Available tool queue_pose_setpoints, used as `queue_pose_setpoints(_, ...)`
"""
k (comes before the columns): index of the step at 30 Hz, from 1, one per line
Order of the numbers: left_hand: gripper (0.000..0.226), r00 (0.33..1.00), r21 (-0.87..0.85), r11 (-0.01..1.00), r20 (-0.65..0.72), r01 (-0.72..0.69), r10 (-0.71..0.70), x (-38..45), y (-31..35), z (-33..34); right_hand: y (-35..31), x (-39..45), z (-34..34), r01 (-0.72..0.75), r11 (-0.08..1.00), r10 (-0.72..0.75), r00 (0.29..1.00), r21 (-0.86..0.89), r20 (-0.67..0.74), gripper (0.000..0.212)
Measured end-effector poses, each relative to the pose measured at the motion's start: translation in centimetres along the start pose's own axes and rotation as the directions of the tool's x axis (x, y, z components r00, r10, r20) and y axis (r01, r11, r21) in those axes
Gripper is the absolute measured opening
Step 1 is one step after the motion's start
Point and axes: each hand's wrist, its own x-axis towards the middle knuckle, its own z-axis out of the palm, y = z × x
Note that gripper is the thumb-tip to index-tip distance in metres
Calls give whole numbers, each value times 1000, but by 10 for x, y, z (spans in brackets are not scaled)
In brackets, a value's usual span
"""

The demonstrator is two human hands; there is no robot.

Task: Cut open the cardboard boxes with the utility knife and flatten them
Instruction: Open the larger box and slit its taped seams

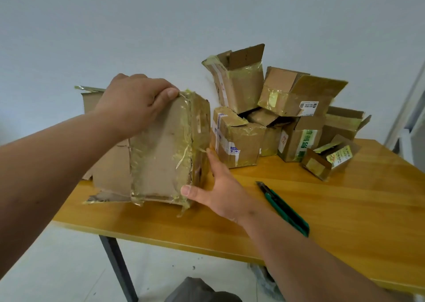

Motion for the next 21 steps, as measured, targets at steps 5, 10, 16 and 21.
queue_pose_setpoints(5, 60, 996, -74, 997, 88, 30, -23, -18, -2, 0, -12, -8, 19, 99, 984, -108, 993, -151, -54, 66)
queue_pose_setpoints(10, 81, 970, 126, 991, 228, 52, -80, -20, 6, 1, -17, -14, 32, 97, 951, -139, 982, -293, -125, 60)
queue_pose_setpoints(16, 41, 909, -257, 933, 393, 253, -138, -29, -9, -21, -9, -22, 13, 49, 983, -64, 994, -175, -84, 62)
queue_pose_setpoints(21, 35, 865, -620, 617, 446, 485, -231, -42, -28, -16, 5, -10, 1, -154, 983, 108, 925, -99, -364, 77)
